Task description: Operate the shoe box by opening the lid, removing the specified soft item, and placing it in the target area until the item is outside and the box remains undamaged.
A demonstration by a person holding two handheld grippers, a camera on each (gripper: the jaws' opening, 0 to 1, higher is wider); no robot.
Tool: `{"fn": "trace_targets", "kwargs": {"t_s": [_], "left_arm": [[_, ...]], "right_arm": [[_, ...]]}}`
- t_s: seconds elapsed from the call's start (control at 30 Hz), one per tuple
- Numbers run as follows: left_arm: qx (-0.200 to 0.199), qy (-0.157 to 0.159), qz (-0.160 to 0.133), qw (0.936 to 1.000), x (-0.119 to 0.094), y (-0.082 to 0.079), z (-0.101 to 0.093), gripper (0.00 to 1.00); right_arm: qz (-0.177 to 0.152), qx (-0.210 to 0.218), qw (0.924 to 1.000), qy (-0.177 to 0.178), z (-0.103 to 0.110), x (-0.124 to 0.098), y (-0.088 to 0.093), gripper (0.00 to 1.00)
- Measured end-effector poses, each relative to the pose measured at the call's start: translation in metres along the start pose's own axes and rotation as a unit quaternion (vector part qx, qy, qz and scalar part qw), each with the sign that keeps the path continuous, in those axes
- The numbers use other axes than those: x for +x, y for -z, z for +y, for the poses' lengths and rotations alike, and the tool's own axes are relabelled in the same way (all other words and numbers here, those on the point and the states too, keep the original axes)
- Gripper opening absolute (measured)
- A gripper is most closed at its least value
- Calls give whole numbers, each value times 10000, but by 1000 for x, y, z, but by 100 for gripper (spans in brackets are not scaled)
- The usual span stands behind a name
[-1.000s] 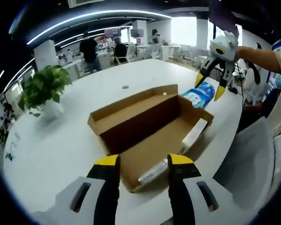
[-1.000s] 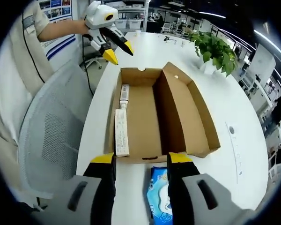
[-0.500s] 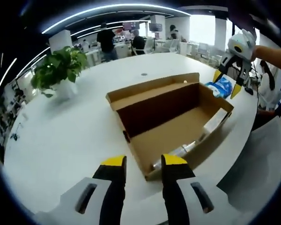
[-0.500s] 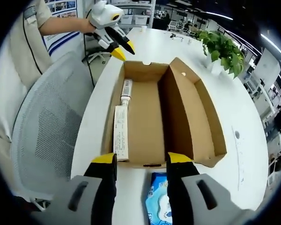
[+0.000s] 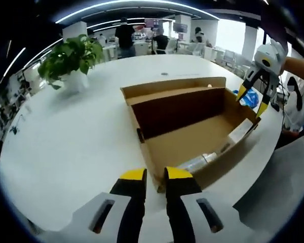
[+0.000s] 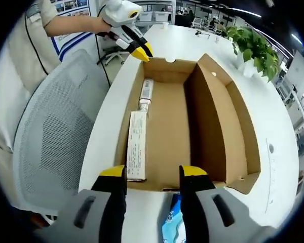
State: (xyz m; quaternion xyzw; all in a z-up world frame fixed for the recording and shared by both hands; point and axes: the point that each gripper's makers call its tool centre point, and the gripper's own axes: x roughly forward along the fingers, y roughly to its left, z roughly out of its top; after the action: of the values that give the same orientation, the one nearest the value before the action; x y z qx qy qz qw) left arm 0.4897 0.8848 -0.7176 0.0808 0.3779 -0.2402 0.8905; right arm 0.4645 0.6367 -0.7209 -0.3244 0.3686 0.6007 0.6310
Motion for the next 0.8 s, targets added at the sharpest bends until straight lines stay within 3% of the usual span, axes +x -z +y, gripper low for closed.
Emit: {"fn": "trace_targets", "kwargs": {"t_s": [0.1, 0.53, 0.8], "left_arm": [[-230, 77, -32, 9997, 1, 1, 0, 7], [-505, 152, -82, 9986, 3, 1, 0, 5], [-502, 155, -80, 9986, 3, 1, 0, 5]], "right_arm": [[81, -20, 9999, -98, -1, 6, 2, 38], [306, -4, 9982, -509, 9, 27, 7, 37], [301, -60, 9981, -539, 16, 30, 7, 24]]}}
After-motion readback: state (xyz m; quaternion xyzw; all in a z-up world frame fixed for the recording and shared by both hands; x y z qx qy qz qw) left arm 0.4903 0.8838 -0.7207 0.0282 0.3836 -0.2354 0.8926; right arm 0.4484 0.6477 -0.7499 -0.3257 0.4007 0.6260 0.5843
